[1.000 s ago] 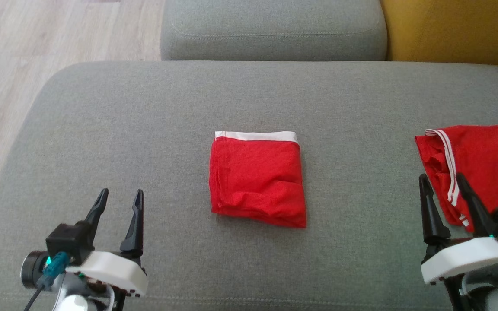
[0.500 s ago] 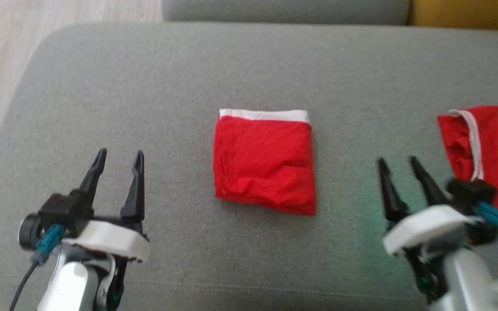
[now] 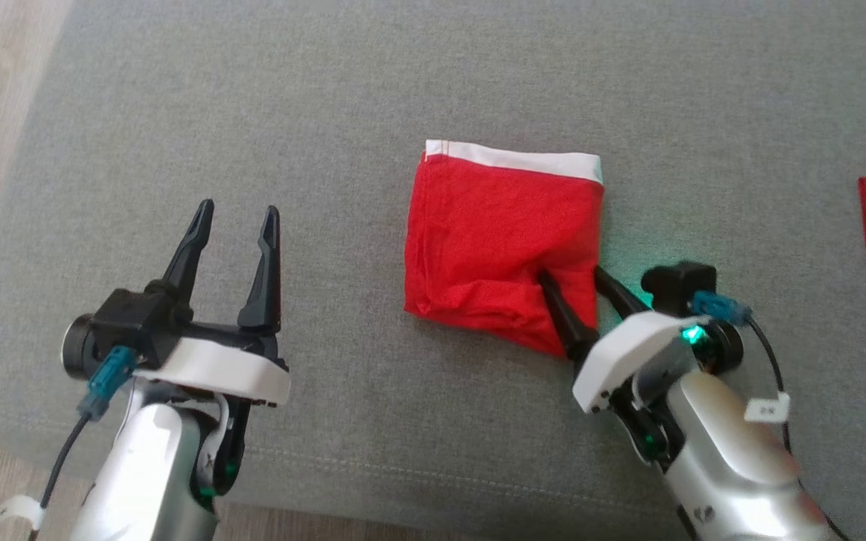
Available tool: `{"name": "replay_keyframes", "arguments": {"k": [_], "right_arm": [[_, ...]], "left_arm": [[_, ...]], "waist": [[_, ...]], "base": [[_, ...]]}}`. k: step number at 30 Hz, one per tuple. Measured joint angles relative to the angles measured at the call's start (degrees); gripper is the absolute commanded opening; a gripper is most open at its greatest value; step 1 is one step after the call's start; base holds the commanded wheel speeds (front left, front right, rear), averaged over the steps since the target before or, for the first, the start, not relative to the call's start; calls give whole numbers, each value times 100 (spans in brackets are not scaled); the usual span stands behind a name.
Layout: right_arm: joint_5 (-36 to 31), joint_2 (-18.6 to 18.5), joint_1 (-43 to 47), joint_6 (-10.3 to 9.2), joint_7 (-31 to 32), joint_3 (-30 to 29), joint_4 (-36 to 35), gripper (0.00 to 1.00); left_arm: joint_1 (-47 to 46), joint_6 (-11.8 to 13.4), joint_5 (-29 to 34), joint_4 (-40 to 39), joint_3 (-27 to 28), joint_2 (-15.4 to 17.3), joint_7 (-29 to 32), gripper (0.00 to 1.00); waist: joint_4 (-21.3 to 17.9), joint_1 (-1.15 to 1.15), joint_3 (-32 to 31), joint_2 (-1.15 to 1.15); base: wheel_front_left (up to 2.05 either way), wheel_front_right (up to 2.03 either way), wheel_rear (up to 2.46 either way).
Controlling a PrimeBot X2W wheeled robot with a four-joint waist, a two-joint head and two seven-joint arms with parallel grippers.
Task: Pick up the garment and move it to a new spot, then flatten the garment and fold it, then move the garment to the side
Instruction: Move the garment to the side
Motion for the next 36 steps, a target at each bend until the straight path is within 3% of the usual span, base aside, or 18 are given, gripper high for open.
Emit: {"name": "replay_keyframes", "arguments": {"k": [3, 4, 6, 16, 19, 25, 26, 29, 36], "right_arm": [[81, -24, -222, 0, -19, 194, 196, 100], [81, -24, -222, 0, -19, 194, 196, 58], [138, -36, -293, 0, -18, 312, 275, 0], [-233, 32, -322, 1, -81, 467, 335, 0], [-489, -133, -324, 1, -29, 443, 158, 0], [-728, -1193, -333, 1, 537, 389, -703, 0], [-751, -1574, -332, 1, 757, 287, -1081, 0], [-753, -2079, -329, 1, 1087, 16, -1583, 0], [-736, -2982, -268, 1, 1864, -576, -2486, 0]], "left_arm": [[-34, -5, 0, 82, -16, -32, -42, 100], [-34, -5, 0, 82, -16, -32, -42, 100], [-43, -7, 0, 118, -21, -38, -66, 100], [-47, 1, 1, 125, 90, 33, -114, 100], [-48, 2, 1, 82, 99, 58, -114, 100], [-74, 1, 10, 12, 87, 88, -113, 100], [-111, 1, 21, -5, 67, 103, -104, 100], [-153, 1, 56, -35, 42, 127, -86, 100], [-349, -34, 59, -102, -91, 140, -30, 100]], "waist": [[20, 0, 38, 0], [20, 0, 38, 0], [-7, 0, 32, 0], [-473, 0, -20, 0], [-699, 0, -10, 0], [-1147, 0, 51, 0], [-1288, 0, 81, 0], [-1476, 0, 125, 0], [-1721, 0, 267, 0]], "base": [[0, 0, 0], [0, 0, 0], [0, 0, 0], [0, 0, 0], [0, 0, 0], [0, 0, 0], [0, 0, 0], [0, 0, 0], [0, 0, 0]]}}
